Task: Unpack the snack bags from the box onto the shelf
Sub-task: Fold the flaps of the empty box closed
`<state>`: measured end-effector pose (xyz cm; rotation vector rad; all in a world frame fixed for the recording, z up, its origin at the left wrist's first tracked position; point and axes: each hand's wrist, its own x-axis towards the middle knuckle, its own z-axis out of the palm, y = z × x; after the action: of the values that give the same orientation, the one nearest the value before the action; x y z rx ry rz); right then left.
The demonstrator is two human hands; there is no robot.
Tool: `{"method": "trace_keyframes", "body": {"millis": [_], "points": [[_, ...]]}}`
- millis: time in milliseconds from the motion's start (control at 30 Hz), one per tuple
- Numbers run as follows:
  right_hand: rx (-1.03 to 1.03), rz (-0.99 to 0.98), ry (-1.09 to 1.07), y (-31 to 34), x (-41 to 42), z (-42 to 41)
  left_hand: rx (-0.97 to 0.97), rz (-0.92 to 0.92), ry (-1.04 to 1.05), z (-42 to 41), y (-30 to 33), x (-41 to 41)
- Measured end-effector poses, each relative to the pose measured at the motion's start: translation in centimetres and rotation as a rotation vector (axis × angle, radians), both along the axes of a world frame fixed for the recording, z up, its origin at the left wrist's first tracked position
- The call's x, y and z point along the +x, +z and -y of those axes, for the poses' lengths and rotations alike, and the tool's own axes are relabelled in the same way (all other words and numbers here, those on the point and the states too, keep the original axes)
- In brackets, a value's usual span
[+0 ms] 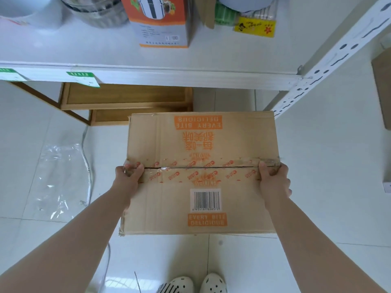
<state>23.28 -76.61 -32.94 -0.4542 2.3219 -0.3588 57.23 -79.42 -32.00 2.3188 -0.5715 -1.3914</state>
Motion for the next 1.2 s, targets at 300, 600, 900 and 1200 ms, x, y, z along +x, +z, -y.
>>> {"method": "trace_keyframes", "body": {"millis": [300,600,900,1200], "points": [[0.017,-0.014,-0.038,-0.1,0.6,1.4,0.011,-0.010,-0.060,2.7,-0.4,0.5],[0.026,-0.087,-0.027,-0.1,1.1,1.6,-0.006,-0.037,-0.109,3.1,-0.1,0.8],[-0.121,-0.107,0.015,-1.9,0.0,1.1,-0.206,0.149,-0.285,2.4,-2.0,1.7],[-0.377,-0.115,0.113,-2.5,-0.8,0.1,-0.363,0.042,-0.254,1.6,-0.7,1.5]]}}
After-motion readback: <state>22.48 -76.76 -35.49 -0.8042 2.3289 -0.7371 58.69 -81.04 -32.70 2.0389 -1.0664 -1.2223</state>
